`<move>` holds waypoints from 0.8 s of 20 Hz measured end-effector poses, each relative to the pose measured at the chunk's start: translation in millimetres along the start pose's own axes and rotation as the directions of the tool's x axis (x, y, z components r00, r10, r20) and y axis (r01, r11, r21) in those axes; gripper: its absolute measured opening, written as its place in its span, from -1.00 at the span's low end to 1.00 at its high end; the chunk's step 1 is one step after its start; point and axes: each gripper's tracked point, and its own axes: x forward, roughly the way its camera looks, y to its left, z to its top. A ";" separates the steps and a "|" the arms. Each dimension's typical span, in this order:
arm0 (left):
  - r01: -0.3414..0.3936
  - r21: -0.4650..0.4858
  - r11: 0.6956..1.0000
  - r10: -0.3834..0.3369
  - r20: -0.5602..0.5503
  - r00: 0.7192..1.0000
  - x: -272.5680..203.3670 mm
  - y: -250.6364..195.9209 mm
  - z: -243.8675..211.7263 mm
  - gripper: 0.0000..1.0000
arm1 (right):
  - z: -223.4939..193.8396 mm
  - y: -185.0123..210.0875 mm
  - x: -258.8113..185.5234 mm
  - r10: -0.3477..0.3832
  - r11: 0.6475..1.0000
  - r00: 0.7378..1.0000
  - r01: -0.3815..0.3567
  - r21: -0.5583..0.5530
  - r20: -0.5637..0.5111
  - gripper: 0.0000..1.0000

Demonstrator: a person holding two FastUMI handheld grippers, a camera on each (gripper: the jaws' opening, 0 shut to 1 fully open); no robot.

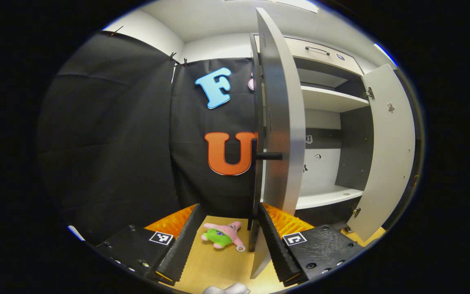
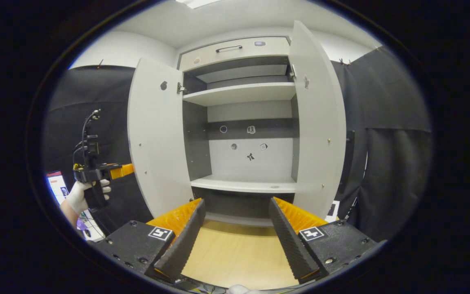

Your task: Open the right door of the double-door shoe cabinet with the right hand, and open the left door with the left hand.

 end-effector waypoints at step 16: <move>-0.078 0.094 0.992 0.076 0.026 0.997 -74.2 -67.2 22.7 0.91 | 18.2 -20.6 1.3 -0.083 0.995 0.996 0.085 -0.045 0.037 0.96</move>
